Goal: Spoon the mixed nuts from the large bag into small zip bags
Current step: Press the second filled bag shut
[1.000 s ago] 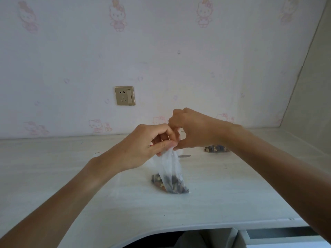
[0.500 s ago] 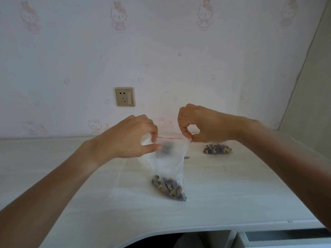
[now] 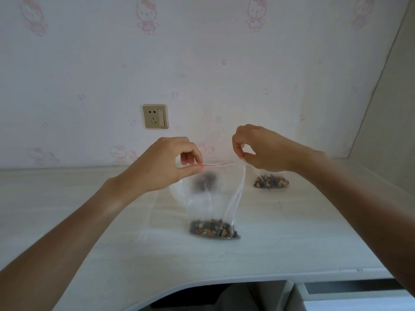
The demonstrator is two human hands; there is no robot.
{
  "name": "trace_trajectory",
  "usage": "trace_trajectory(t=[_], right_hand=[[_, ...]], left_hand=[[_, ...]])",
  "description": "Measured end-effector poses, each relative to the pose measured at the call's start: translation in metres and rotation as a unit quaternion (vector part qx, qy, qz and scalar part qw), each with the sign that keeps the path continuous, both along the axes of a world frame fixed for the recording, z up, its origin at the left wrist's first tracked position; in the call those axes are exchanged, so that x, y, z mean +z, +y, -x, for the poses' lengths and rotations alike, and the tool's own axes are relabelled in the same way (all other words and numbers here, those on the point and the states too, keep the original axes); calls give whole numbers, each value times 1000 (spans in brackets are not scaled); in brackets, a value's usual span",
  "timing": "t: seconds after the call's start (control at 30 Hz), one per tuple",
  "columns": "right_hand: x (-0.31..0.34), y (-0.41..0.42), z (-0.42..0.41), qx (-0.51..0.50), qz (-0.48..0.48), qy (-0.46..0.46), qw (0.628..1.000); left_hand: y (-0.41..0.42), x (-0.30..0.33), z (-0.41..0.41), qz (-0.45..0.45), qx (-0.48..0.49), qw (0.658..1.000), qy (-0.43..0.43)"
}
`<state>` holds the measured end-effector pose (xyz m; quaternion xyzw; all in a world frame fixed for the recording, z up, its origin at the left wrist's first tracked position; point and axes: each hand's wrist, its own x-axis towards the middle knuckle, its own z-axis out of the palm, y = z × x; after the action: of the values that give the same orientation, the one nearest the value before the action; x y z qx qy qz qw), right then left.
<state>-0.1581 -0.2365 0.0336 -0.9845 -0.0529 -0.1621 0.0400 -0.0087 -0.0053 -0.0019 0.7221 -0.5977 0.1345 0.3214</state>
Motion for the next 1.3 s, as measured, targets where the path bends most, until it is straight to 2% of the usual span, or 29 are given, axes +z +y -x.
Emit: trace_trajectory(t=[0.17,0.27,0.37,0.5,0.63,0.7,0.77,0.83,0.93,1.0,1.1,1.2,1.3], right_hand=[[-28,-10,4,-17,-144,-93,985],[-55,-17,6,-49,-267,-129,954],[-82,-20,5,-65,-362,-117,922],[-104,-18,4,-68,-450,-95,885],[-116,-7,12,-48,-485,-22,873],[-124,-5,18,-21,-527,37,849],[-132,-3,22,8,-576,98,812],[-141,6,22,1,-584,133,800],[-156,24,15,-49,-587,98,802],[-164,32,11,-58,-627,37,776],[-173,28,9,-70,-691,-20,719],[-176,10,14,-89,-711,-54,696],[-174,-23,17,-126,-718,-114,675]], left_hand=[[12,-20,-6,109,4,992,59],[20,-52,-7,125,29,971,203],[18,-93,-6,77,32,936,342],[3,-127,2,11,4,918,397],[-15,-140,14,55,16,897,438],[-19,-141,19,76,21,886,456],[-22,-140,25,106,14,858,502],[-25,-137,30,134,11,832,539],[-32,-131,36,161,-14,793,587],[-36,-129,38,175,-27,780,600],[-45,-128,40,175,-14,791,586],[-52,-132,38,171,-4,805,568],[-57,-146,32,107,13,895,433]])
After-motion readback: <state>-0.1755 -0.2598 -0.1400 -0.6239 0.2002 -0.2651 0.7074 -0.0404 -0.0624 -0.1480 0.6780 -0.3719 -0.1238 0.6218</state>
